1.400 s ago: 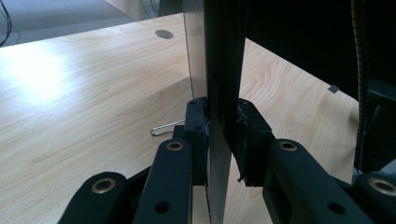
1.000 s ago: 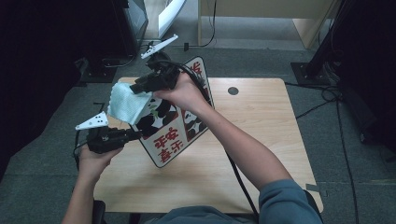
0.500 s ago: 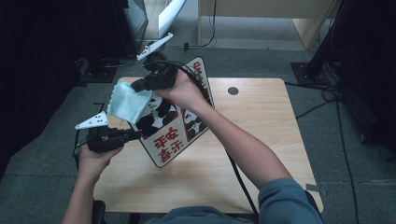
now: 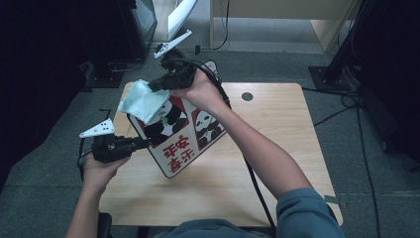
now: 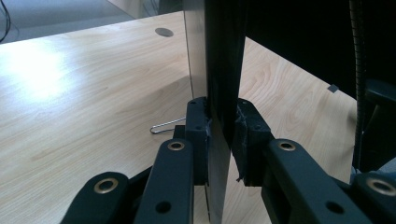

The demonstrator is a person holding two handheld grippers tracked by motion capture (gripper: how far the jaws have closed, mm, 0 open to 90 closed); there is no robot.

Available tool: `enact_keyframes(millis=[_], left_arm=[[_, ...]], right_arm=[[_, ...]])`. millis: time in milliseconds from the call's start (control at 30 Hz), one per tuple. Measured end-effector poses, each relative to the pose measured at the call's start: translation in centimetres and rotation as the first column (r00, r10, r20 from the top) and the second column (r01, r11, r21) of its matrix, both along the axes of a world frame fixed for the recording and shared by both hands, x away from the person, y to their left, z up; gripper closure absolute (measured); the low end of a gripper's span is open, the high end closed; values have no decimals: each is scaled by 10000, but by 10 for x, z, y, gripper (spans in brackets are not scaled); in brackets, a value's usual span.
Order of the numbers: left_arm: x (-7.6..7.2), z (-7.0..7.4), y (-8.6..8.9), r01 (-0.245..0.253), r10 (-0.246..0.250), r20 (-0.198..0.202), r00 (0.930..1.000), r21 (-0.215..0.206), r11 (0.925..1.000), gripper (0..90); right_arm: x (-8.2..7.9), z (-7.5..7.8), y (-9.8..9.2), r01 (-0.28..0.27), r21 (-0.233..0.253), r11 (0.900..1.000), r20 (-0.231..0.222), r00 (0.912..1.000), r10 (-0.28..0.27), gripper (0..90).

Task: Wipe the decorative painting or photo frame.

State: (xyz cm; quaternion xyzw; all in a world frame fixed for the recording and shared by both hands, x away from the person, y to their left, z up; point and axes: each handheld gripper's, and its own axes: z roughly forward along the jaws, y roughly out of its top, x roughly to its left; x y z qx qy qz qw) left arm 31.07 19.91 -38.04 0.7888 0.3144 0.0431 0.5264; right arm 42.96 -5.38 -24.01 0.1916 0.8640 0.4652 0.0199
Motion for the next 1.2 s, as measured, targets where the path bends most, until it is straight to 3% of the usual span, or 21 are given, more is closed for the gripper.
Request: enact_keyframes(millis=[633,1200], left_arm=[[0,-1,1,10,-10,8,10000,-59,10000,782],[0,-1,2,-49,50,26,10000,-92,9999,787]], right_arm=[[17,0,-27,711,10,9975,-92,9974,-711,877],[36,0,-59,1428,164,9896,-478,9887,-1419,876]])
